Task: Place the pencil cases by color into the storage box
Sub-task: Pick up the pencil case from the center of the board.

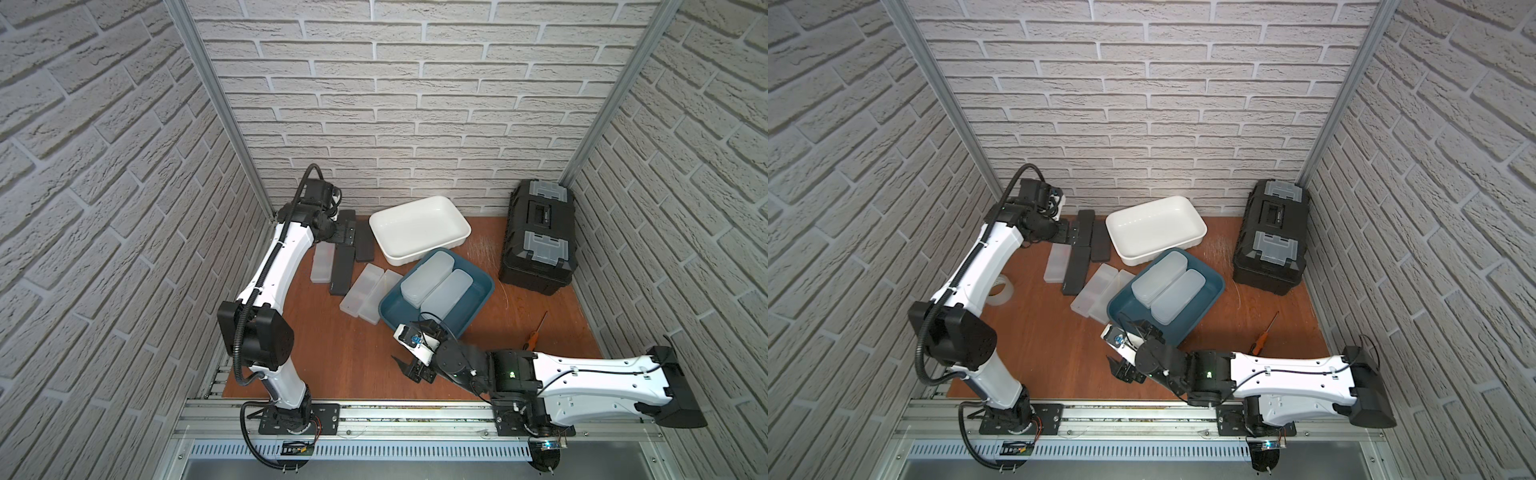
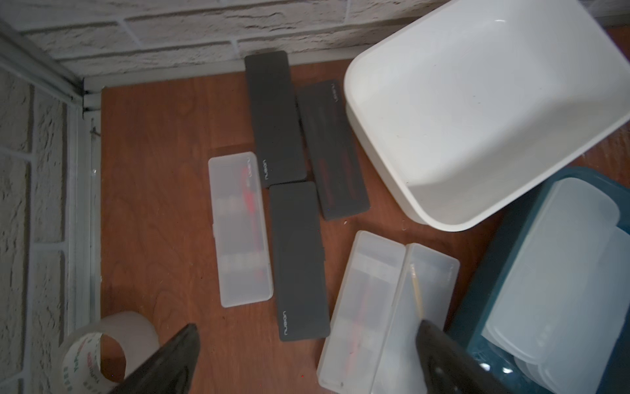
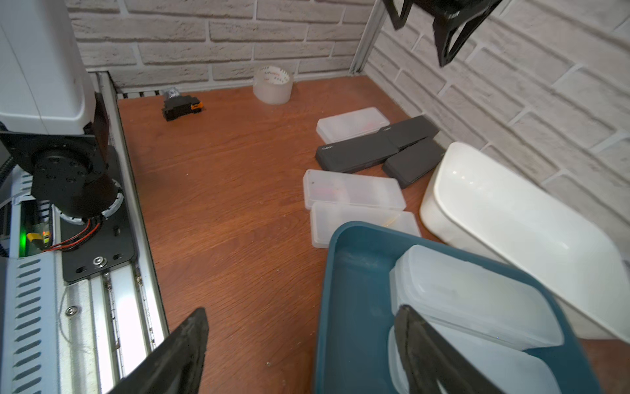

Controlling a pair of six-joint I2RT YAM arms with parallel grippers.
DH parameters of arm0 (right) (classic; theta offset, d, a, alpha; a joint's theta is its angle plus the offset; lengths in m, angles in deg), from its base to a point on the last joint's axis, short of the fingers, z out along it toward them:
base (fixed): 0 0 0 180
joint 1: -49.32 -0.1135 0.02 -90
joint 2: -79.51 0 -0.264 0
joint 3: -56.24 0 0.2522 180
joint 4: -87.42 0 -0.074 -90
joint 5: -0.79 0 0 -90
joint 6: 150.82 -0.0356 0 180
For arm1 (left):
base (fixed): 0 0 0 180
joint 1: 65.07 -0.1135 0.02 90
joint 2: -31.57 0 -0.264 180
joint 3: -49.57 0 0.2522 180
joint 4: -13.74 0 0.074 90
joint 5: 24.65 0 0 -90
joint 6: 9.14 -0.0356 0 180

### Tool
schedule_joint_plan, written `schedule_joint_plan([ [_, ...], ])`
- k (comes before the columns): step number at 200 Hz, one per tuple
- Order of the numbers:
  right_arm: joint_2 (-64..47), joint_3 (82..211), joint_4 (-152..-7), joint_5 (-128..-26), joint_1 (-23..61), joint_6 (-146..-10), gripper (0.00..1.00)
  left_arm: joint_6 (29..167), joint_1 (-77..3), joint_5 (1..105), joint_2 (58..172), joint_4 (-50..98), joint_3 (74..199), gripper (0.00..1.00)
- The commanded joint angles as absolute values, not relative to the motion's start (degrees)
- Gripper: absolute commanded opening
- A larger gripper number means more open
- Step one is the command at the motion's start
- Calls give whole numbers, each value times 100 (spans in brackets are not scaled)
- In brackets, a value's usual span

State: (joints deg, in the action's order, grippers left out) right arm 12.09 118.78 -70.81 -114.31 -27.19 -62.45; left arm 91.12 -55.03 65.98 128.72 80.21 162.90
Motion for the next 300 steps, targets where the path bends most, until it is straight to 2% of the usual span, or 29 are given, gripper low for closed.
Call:
schedule_joint_plan([
  [1, 639, 12226, -7754, -10290, -2298, -6602, 86, 9274, -5680, 6584, 12626, 7674, 15872, 98],
  [36, -479, 12823, -7716, -9404, -1623, -6806, 86, 9375, -5872, 6852, 12805, 7878, 15825, 98],
  [63, -788, 12970, -7825, -9118, -1350, -6783, 86, 9368, -5985, 6999, 13078, 7978, 15911, 98],
  [137, -317, 12399, -8185, -9011, -963, -6491, 86, 9184, -6317, 7096, 13810, 7821, 15921, 96],
  [173, 120, 11835, -8913, -8789, -878, -6375, 86, 9010, -6340, 7139, 14169, 7621, 16022, 96],
  [198, 225, 11548, -9319, -8984, -940, -6161, 85, 8908, -6342, 7120, 14471, 7498, 16120, 96],
  [242, 39, 11612, -9592, -10099, -1463, -5406, 85, 8855, -6428, 7093, 14944, 7514, 16412, 96],
  [300, -837, 12159, -10181, -10949, -1791, -4305, 85, 8779, -6526, 6949, 15341, 7640, 16868, 96],
])
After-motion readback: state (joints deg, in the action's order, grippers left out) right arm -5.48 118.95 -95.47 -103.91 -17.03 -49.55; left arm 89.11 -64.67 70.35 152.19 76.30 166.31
